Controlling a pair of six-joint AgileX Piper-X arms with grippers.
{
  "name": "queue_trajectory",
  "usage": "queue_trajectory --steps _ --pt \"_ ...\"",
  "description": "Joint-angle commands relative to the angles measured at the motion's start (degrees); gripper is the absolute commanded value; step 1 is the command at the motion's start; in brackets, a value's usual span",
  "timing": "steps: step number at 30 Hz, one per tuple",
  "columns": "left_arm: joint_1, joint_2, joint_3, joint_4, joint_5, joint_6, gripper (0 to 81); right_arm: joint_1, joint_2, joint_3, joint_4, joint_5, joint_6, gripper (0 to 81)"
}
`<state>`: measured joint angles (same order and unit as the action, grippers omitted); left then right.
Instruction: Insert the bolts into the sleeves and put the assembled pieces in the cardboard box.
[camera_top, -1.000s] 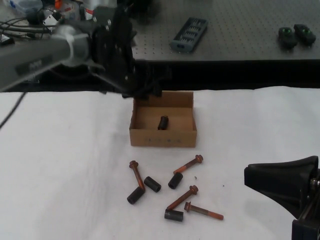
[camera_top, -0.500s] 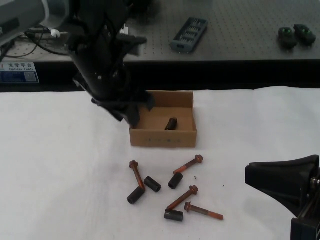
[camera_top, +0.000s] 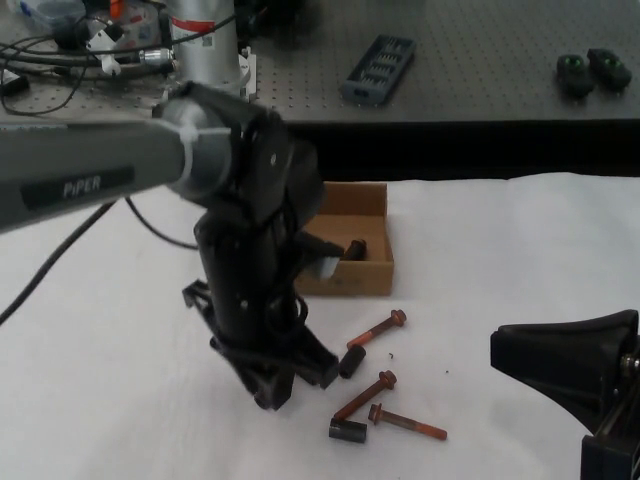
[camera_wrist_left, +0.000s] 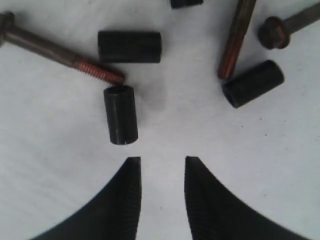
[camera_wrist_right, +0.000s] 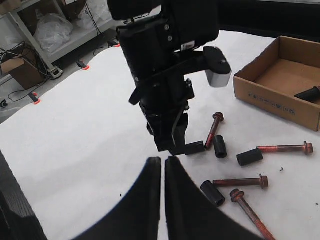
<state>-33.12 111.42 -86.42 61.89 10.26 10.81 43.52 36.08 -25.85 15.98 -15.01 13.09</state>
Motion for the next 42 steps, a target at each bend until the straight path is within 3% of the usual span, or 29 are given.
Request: queue_trajectory --steps 1,12,27,32,42 --pt "-0.2 -1.5 6.6 -5.8 -1.0 -4.8 22.2 -0.1 -0.5 -0.2 -0.1 0.0 -0.3 2.8" --pt "-0.6 -3.4 13.2 -18.0 -6.1 -5.7 22.2 -0.1 -0.5 -0.2 0.0 -0.1 -0.3 2.8" --pt "-0.6 -3.4 13.2 -23.1 -6.2 -1.9 22.2 -0.1 -0.5 -0.2 0.0 -0.1 -0.3 2.8" --pt "-0.6 -3.4 16.0 -23.3 -6.8 3.5 22.2 -0.1 -0.5 -0.2 0.0 0.1 -0.3 2.8" --pt "-0.6 -3.4 22.1 -26.2 -6.8 3.4 22.2 -0.1 -0.5 -0.2 0.0 0.1 -0.3 2.8"
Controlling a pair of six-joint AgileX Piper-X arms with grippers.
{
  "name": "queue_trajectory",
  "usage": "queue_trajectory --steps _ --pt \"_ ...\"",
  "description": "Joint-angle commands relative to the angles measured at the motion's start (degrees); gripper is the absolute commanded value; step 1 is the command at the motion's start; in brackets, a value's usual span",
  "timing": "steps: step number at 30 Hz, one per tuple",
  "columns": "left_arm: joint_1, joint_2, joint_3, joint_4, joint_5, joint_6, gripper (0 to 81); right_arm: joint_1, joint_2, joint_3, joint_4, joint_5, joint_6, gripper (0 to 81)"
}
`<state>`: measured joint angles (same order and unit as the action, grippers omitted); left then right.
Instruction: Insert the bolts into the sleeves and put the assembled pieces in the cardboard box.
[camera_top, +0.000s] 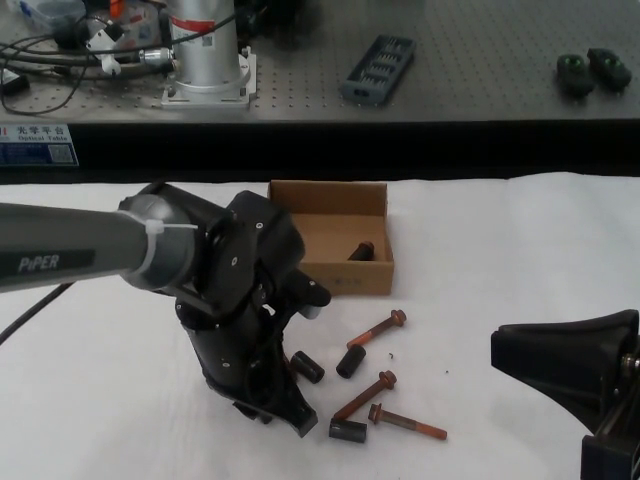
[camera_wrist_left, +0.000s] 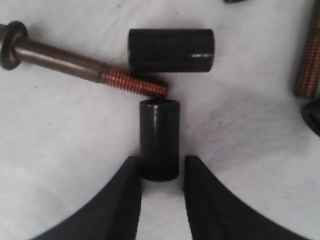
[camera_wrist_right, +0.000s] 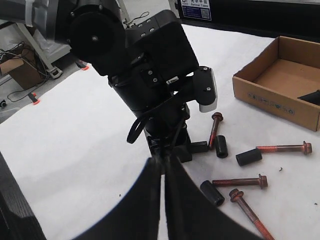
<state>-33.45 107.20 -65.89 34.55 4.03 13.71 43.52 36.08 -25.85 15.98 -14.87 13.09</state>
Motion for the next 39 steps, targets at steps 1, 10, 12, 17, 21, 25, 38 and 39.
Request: queue_trajectory --steps 1,10,12,17,21,25,38,39 --pt "-0.2 0.8 1.6 0.9 -0.5 0.5 22.2 -0.1 -0.5 -0.2 0.0 -0.1 -0.3 2.8" --pt "-0.2 -2.0 1.4 -3.7 -0.8 1.4 23.8 -0.1 -0.5 -0.2 0.0 -0.1 -0.3 2.8" --pt "-0.4 -2.4 1.4 -3.7 -0.8 2.1 26.9 -0.1 -0.5 -0.2 0.0 -0.1 -0.3 2.8" --pt "-0.5 -2.9 1.4 -3.0 -0.8 2.0 34.2 -0.1 -0.5 -0.2 0.0 -0.1 -0.3 2.8" --pt "-0.5 -2.9 1.4 -3.3 -0.8 2.4 34.2 -0.1 -0.5 -0.2 0.0 -0.1 -0.3 2.8" --pt "-0.5 -2.9 1.3 -4.3 -1.1 4.7 34.2 -0.1 -0.5 -0.2 0.0 -0.1 -0.3 2.8" --pt "-0.5 -2.7 1.3 -7.9 -2.4 6.0 30.7 -0.1 -0.5 -0.2 0.0 -0.1 -0.3 2.8" --pt "-0.5 -2.7 1.3 -8.1 -2.4 6.0 29.3 -0.1 -0.5 -0.2 0.0 -0.1 -0.3 2.8"
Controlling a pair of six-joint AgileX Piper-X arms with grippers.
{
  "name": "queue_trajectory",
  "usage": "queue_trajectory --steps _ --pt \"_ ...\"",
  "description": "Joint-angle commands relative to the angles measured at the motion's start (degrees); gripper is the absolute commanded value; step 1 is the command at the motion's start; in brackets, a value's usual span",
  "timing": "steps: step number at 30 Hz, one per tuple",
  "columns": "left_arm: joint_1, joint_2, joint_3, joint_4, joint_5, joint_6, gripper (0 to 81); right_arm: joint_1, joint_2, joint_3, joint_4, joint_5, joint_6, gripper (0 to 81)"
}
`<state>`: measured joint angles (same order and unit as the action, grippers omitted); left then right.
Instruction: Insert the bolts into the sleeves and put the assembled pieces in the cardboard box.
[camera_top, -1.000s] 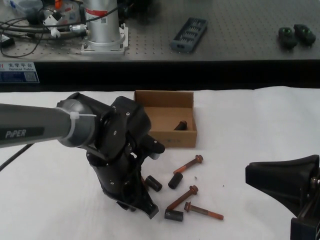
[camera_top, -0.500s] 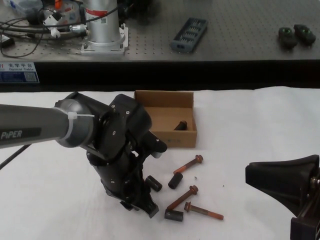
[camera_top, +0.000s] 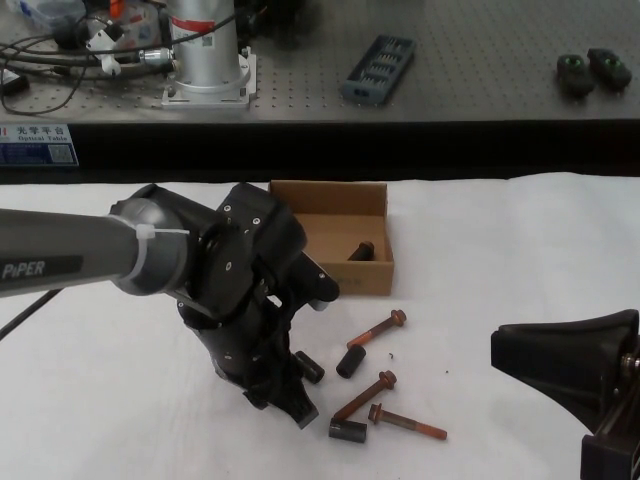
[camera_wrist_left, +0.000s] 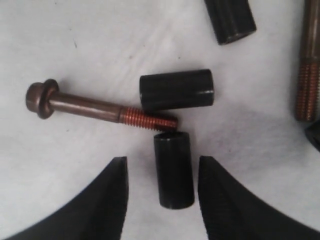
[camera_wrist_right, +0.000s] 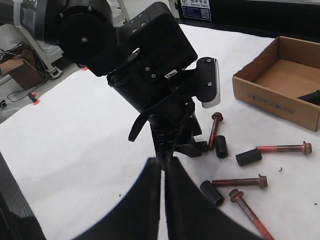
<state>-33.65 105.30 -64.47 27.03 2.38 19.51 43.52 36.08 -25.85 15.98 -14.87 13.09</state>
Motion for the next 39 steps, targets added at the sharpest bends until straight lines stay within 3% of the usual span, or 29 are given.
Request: queue_trajectory --steps 1,15,18,22,27,32,39 --pt "-0.3 -0.6 -0.1 -0.6 -0.7 0.2 28.1 -0.1 -0.5 -0.2 0.0 -0.1 -0.3 2.8" --pt "-0.3 1.9 -0.2 2.8 -0.7 0.2 27.0 -0.1 -0.5 -0.2 0.4 -0.1 -0.3 2.8" --pt "-0.3 1.7 -0.8 2.9 -0.8 -0.1 18.8 -0.1 -0.5 -0.2 0.4 -0.1 -0.3 2.8" --pt "-0.3 0.0 -1.8 2.3 -0.5 -3.3 1.9 -0.1 -0.5 -0.2 0.4 -0.1 -0.3 2.8" --pt "-0.3 -5.6 -2.3 -2.0 -0.1 -9.0 0.6 -0.1 -0.5 -0.2 0.4 0.1 -0.2 2.8" --pt "0.9 -12.6 -2.0 -2.0 4.4 -12.2 0.6 -0.7 0.9 -1.0 3.6 -0.6 -0.6 2.8" --pt "2.0 -21.3 -2.0 -1.9 10.2 -11.8 0.6 -1.5 11.1 -7.5 19.2 -3.7 -16.8 2.8"
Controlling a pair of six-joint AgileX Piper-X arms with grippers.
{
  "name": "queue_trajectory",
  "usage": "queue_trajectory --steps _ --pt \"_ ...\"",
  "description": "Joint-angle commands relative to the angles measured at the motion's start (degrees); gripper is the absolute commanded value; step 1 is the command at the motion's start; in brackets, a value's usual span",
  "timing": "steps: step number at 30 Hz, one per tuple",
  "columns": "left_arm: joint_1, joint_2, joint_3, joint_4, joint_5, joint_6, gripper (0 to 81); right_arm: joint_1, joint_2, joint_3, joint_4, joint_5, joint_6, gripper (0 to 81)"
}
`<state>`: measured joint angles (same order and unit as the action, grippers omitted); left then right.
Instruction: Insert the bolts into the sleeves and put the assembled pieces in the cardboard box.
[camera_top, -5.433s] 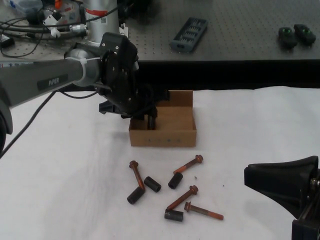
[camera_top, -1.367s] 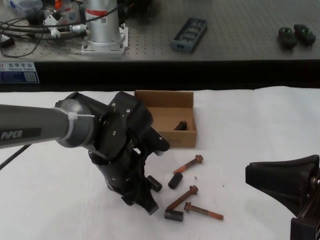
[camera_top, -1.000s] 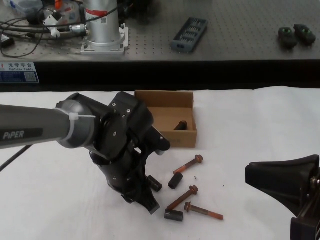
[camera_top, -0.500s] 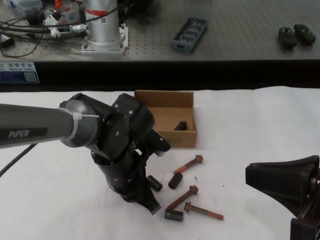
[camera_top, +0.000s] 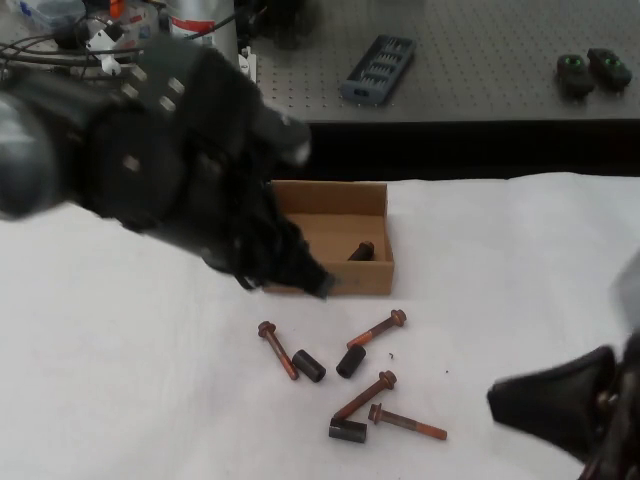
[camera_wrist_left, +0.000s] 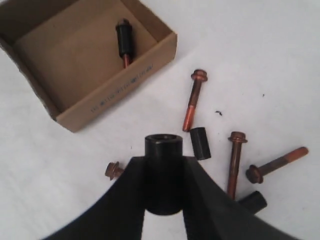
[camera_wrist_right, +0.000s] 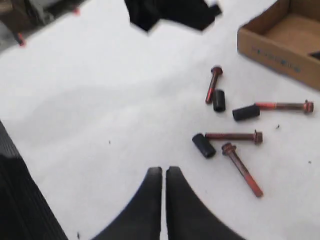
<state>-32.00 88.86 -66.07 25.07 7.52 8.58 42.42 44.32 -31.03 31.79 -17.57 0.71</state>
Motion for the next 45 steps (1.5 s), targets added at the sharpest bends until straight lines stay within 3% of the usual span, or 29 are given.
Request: queue_trajectory --steps 1,8,15,24,30,37,45 --pt "0.4 -6.0 -0.4 0.1 6.4 -0.9 0.6 -0.4 5.0 -3.3 3.9 -1.0 -5.1 2.8" --pt "0.7 -13.1 -0.4 0.1 7.2 -0.9 0.6 -0.4 19.7 -8.8 5.3 -1.5 -10.8 2.2" --pt "0.9 -20.2 0.0 0.6 7.4 -0.9 0.6 -0.4 29.5 -13.1 5.2 -1.0 -11.1 34.4" --pt "0.9 -34.0 11.2 -2.7 10.1 -2.8 0.6 -0.2 39.4 -19.6 9.7 5.0 -21.9 29.5" --pt "0.9 -43.4 19.4 -9.2 12.6 -9.1 0.6 -0.2 46.4 -23.7 12.0 6.0 -24.9 29.7" --pt "0.9 -48.0 23.4 -9.4 14.3 -10.0 0.6 -0.2 56.0 -30.0 13.5 10.2 -30.2 36.1" --pt "0.9 -48.3 23.6 -8.8 15.8 -9.9 0.6 -0.2 64.0 -35.6 15.0 10.2 -32.7 35.3"
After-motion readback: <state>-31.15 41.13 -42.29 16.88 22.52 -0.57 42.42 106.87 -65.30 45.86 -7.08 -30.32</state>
